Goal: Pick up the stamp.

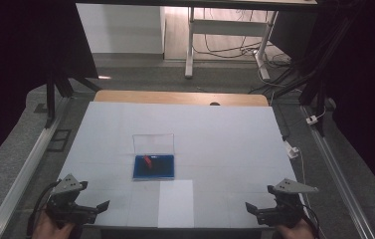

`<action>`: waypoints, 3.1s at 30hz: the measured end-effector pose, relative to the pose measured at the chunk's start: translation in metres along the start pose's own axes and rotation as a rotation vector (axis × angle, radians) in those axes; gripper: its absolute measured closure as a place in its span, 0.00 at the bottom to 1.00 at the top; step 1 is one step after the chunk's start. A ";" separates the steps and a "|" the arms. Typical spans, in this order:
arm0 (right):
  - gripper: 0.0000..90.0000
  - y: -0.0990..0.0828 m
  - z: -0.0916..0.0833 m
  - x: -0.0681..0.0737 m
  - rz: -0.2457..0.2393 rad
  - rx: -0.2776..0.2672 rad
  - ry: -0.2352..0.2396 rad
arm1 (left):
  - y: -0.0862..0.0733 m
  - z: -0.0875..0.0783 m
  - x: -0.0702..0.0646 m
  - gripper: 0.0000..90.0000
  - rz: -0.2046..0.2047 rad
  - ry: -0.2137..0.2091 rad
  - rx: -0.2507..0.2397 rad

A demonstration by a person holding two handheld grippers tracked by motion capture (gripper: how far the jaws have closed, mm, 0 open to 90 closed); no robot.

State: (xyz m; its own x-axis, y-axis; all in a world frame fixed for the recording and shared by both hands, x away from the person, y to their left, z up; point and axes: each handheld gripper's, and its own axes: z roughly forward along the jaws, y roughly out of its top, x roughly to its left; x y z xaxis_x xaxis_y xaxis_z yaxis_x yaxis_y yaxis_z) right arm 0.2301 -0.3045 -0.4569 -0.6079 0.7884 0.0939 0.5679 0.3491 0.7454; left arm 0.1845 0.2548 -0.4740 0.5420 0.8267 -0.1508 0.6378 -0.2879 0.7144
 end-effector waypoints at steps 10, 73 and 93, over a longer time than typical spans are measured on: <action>0.00 0.001 0.001 0.002 -0.019 0.014 -0.003 | 0.007 0.006 -0.002 0.00 0.040 -0.042 -0.020; 0.00 0.001 0.005 0.005 -0.060 0.054 0.013 | 0.101 0.129 0.000 0.00 0.260 -0.055 0.073; 0.00 0.002 0.006 0.006 -0.072 0.063 0.014 | 0.114 0.149 0.013 0.52 0.290 -0.080 0.140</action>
State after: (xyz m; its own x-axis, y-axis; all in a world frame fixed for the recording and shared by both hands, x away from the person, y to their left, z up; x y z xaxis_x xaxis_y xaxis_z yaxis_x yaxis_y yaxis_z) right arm 0.2305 -0.2962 -0.4590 -0.6561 0.7529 0.0512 0.5560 0.4365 0.7073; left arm 0.3457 0.1603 -0.4956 0.7502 0.6612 -0.0119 0.5162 -0.5742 0.6355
